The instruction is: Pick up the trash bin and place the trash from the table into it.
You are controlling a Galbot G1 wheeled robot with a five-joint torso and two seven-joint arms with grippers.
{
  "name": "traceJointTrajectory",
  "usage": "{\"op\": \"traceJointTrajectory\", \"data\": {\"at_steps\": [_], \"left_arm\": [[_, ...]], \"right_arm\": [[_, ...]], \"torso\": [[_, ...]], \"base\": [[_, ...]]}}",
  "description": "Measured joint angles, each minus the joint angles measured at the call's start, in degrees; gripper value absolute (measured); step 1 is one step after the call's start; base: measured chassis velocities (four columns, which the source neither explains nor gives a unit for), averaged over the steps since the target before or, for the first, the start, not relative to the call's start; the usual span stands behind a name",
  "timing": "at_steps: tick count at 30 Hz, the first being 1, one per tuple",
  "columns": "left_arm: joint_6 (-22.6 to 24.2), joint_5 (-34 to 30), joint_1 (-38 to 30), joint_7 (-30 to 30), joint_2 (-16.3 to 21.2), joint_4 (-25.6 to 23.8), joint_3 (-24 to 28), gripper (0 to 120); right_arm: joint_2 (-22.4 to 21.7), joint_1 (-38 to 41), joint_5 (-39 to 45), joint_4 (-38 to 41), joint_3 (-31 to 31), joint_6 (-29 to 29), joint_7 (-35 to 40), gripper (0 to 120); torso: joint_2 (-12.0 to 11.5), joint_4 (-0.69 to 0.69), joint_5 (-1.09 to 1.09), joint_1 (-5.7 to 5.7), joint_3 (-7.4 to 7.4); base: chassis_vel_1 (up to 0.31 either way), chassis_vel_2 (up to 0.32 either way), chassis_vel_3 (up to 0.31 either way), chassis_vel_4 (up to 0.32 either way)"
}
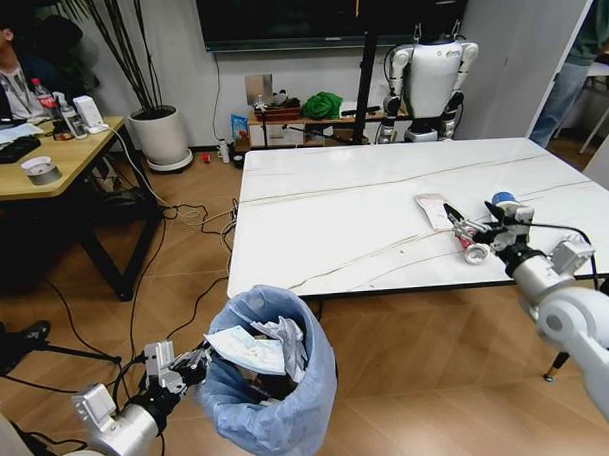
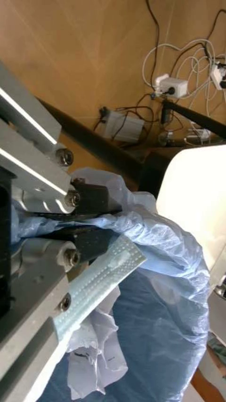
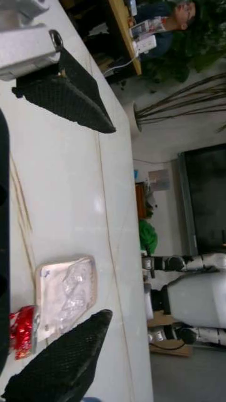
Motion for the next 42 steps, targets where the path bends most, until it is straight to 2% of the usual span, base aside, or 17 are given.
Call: {"op": "traceJointTrajectory", "data": {"at_steps": [13, 42], "left_arm": [[0.0, 0.0, -0.1, 0.0, 0.2, -0.2, 0.3, 0], [0.0, 0.3, -0.1, 0.1, 0.1, -0.9, 0.5, 0]], "right_arm": [[3.0, -4.2, -0.5, 0.5, 2.3, 0.1, -1.4, 100], [3.3, -5.8, -0.6, 1.3, 3.5, 0.4, -2.2, 100]], "torso": [[0.0, 0.00, 0.00, 0.01, 0.01], [0.0, 0.00, 0.00, 0.01, 0.01]], "base": [[0.000, 0.000, 0.000, 0.000], [-0.037, -0.036, 0.031, 0.035]]}}
